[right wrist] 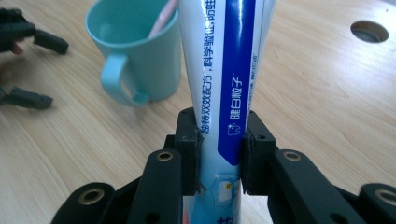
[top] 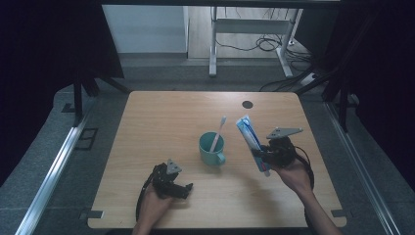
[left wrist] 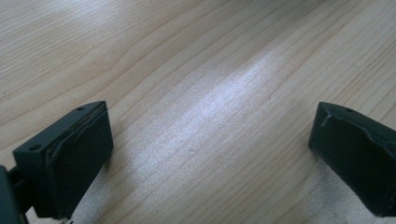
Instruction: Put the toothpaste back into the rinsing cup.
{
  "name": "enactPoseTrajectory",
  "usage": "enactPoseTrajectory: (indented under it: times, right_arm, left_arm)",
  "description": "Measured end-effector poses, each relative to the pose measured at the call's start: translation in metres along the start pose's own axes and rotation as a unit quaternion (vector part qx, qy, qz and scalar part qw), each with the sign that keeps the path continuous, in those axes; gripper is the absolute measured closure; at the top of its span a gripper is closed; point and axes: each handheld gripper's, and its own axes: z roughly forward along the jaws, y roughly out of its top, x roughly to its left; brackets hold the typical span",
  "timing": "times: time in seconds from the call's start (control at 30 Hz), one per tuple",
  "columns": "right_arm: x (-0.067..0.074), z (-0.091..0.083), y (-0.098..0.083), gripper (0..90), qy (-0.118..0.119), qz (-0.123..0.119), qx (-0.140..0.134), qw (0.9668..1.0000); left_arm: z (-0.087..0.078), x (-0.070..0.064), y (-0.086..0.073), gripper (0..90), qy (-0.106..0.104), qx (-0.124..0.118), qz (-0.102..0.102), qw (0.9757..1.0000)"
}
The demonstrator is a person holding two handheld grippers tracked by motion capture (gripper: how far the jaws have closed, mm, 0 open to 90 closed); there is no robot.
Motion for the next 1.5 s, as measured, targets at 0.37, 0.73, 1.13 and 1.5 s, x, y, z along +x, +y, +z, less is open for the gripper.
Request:
enactPoseTrajectory:
  times: [0.37, 0.73, 1.13, 1.5]
  right_arm:
    - [0.004, 0.000, 0.011, 71.7, 0.013, 0.002, -0.037, 0.9992]
    - [0.010, 0.008, 0.022, 71.7, 0.023, 0.000, -0.060, 0.9979]
    - [0.018, 0.014, 0.037, 71.7, 0.035, -0.006, -0.084, 0.9958]
    - [0.022, 0.022, 0.050, 71.7, 0.045, -0.002, -0.098, 0.9941]
  left_arm:
    - [0.000, 0.000, 0.000, 0.0, 0.000, 0.000, 0.001, 1.0000]
    - [0.000, 0.000, 0.000, 0.0, 0.000, 0.000, 0.000, 1.0000]
    - [0.000, 0.000, 0.000, 0.0, 0.000, 0.000, 0.001, 1.0000]
    - [0.000, 0.000, 0.000, 0.0, 0.000, 0.000, 0.001, 1.0000]
